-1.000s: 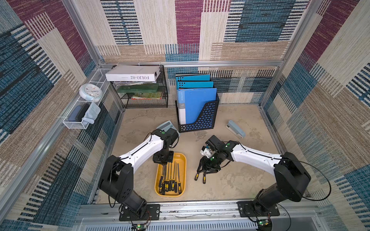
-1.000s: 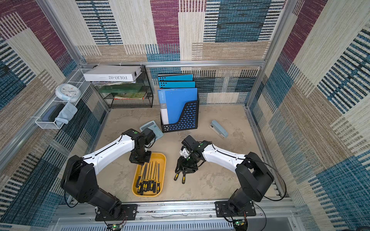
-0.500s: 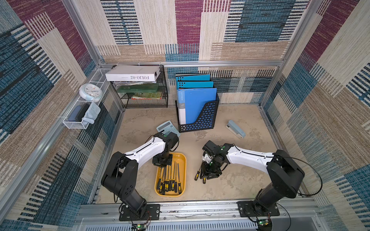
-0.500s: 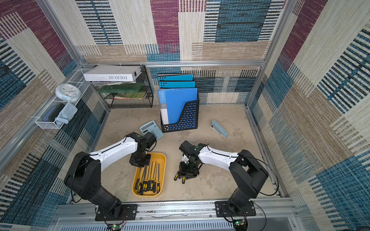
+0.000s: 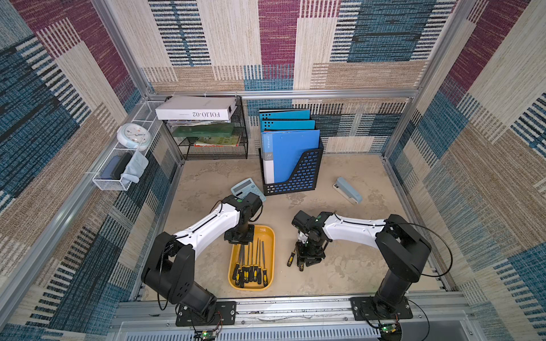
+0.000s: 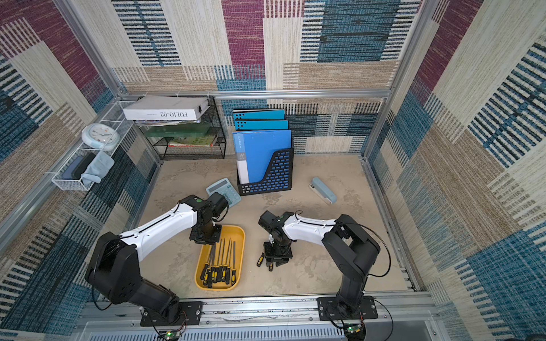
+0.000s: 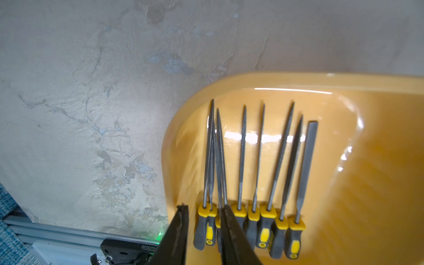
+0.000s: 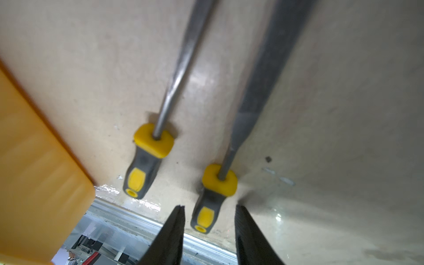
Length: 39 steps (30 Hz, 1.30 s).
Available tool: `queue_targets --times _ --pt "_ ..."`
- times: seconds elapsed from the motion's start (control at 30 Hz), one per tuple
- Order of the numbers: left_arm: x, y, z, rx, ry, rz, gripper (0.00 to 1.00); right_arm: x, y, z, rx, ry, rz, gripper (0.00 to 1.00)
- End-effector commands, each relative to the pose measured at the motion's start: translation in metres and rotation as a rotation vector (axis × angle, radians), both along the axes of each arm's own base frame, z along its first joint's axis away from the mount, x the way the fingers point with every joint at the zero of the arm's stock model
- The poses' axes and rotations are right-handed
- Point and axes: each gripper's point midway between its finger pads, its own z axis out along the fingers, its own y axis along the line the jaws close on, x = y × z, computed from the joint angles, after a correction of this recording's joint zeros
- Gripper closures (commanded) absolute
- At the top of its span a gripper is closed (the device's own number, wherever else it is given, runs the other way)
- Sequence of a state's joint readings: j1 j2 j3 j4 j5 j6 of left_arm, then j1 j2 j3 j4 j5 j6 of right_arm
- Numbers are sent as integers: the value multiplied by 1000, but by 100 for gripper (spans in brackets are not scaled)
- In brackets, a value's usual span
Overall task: Put the file tool into the storage box
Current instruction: Pick up the file tool from the center of the board, then place the file tool in the storage box.
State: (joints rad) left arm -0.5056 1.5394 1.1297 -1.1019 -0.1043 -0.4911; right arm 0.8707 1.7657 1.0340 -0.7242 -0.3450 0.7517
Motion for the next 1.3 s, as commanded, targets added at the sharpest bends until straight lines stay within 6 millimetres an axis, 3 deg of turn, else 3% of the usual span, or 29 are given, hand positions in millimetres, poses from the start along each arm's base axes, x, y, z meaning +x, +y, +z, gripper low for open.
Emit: queue_targets --times 0.0,0.23,0.37,0.57,0.87,1.27 --pt "-2 -5 12 -37 6 18 71 1 -8 -6 -61 -15 12 66" --pt "10 -31 45 -174 -45 27 67 3 -24 -2 -124 -61 55 81" --pt "13 -58 64 -325 -43 38 66 11 -12 26 -6 -153 109 83" --pt "19 -101 79 -561 -19 108 65 3 10 61 199 -185 155 84" --pt "26 -143 76 -706 37 167 65 6 39 94 371 -216 142 86" --pt "19 -157 61 -687 77 181 65 8 61 109 474 -209 135 86"
